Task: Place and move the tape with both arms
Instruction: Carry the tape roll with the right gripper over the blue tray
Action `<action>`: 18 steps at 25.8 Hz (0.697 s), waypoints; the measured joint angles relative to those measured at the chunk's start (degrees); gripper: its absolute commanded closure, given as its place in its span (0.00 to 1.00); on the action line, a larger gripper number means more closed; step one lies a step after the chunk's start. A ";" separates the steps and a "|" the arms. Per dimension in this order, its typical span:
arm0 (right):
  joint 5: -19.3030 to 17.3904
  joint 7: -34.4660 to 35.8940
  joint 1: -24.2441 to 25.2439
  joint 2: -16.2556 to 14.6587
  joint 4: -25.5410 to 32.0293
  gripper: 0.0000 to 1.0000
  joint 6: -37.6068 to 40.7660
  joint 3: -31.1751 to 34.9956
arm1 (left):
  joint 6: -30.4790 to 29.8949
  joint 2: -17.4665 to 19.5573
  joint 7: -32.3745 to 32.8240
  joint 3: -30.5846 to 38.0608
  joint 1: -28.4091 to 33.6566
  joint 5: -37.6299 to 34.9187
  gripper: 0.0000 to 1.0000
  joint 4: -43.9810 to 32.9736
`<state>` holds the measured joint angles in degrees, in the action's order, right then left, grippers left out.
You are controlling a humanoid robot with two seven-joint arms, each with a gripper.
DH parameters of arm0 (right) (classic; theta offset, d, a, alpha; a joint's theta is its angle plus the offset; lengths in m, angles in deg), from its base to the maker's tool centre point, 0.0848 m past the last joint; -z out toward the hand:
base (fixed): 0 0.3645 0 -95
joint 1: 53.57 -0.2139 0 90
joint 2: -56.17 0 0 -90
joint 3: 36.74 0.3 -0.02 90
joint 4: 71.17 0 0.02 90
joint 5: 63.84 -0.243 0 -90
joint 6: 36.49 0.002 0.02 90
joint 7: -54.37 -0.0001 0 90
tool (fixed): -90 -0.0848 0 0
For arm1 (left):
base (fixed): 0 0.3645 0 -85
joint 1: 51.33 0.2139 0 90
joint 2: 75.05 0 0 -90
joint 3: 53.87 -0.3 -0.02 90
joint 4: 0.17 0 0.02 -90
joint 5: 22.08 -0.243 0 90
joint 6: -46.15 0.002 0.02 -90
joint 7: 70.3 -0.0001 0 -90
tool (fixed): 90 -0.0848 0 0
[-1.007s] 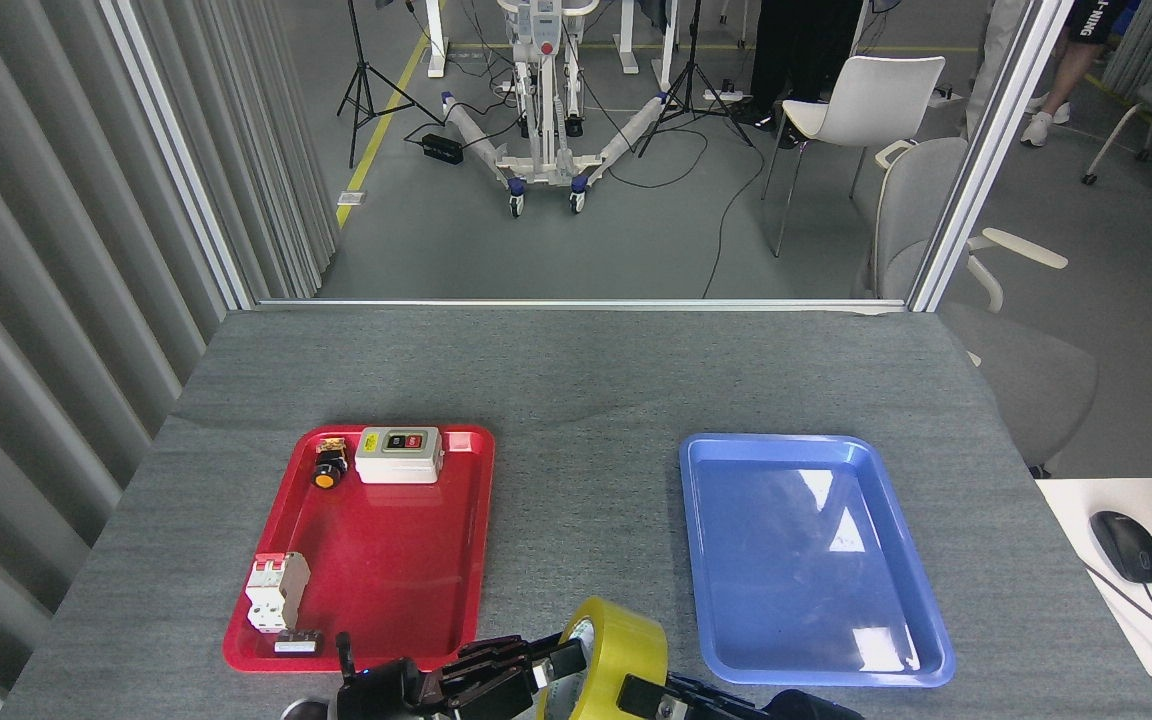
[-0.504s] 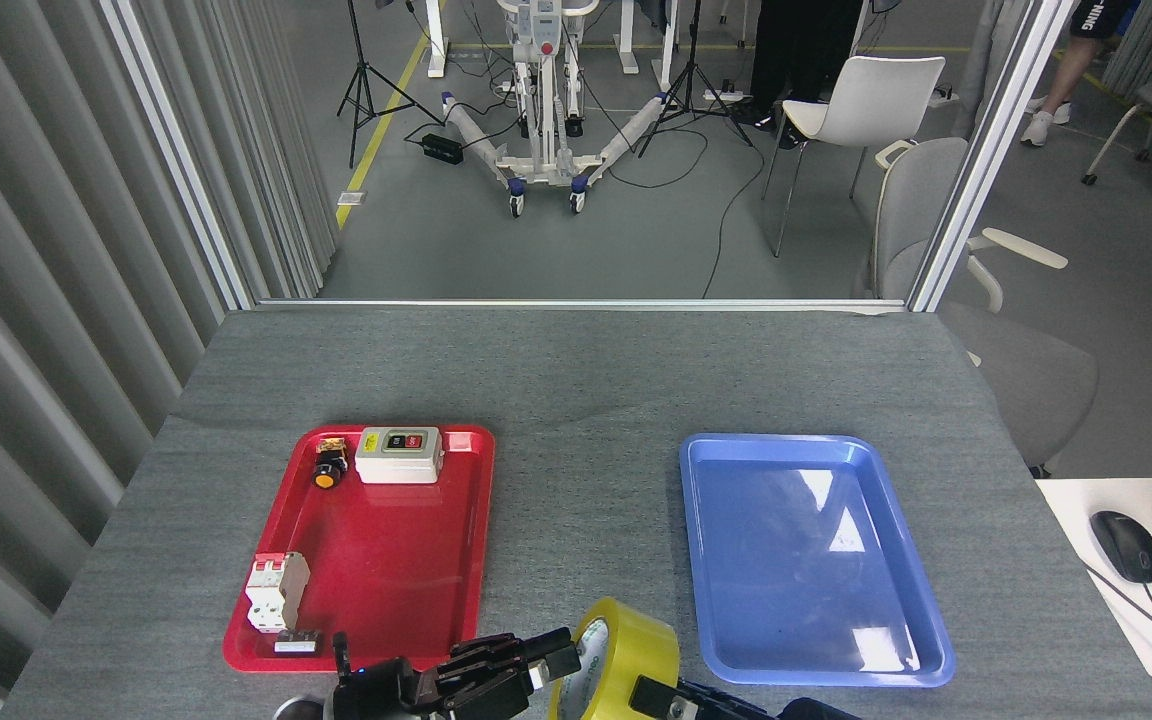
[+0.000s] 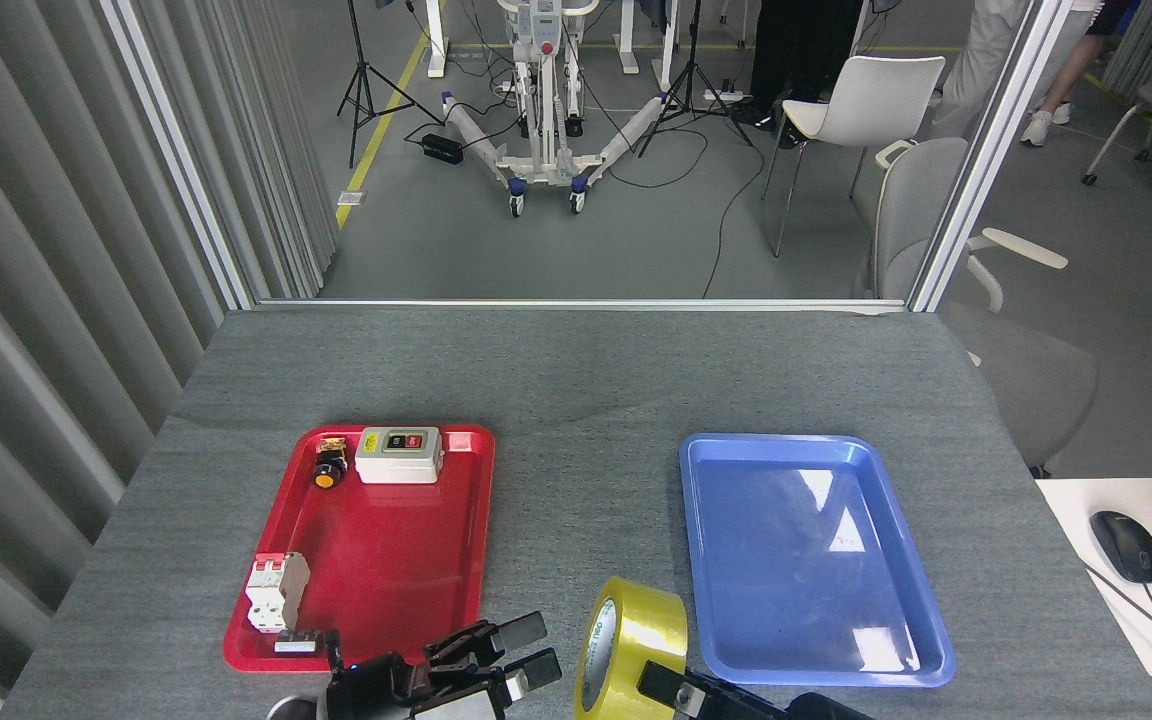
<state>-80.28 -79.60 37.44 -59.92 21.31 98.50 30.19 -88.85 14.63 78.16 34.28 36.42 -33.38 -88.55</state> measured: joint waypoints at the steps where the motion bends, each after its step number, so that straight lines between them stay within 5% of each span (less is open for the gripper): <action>1: -0.01 0.02 0.16 0.00 -0.01 0.76 0.00 0.50 | 0.00 -0.07 -0.70 0.49 0.04 -0.19 0.00 -0.30; 5: -0.01 0.04 1.45 0.06 -0.03 0.79 0.01 2.91 | 3.13 -0.12 -10.46 1.95 0.20 -3.91 0.00 -1.22; 12: 4.67 0.05 3.29 0.91 -0.48 0.82 0.02 13.73 | 26.09 -0.35 -42.49 1.46 0.18 -20.64 0.00 -3.87; 18: 13.11 1.48 1.42 0.65 -3.25 0.83 0.02 24.49 | 37.78 -0.58 -50.36 0.60 0.29 -23.02 0.00 -5.34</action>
<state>-67.17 -78.12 38.86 -59.27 18.07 98.52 54.68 -51.07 14.05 27.80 34.88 36.70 -56.40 -93.89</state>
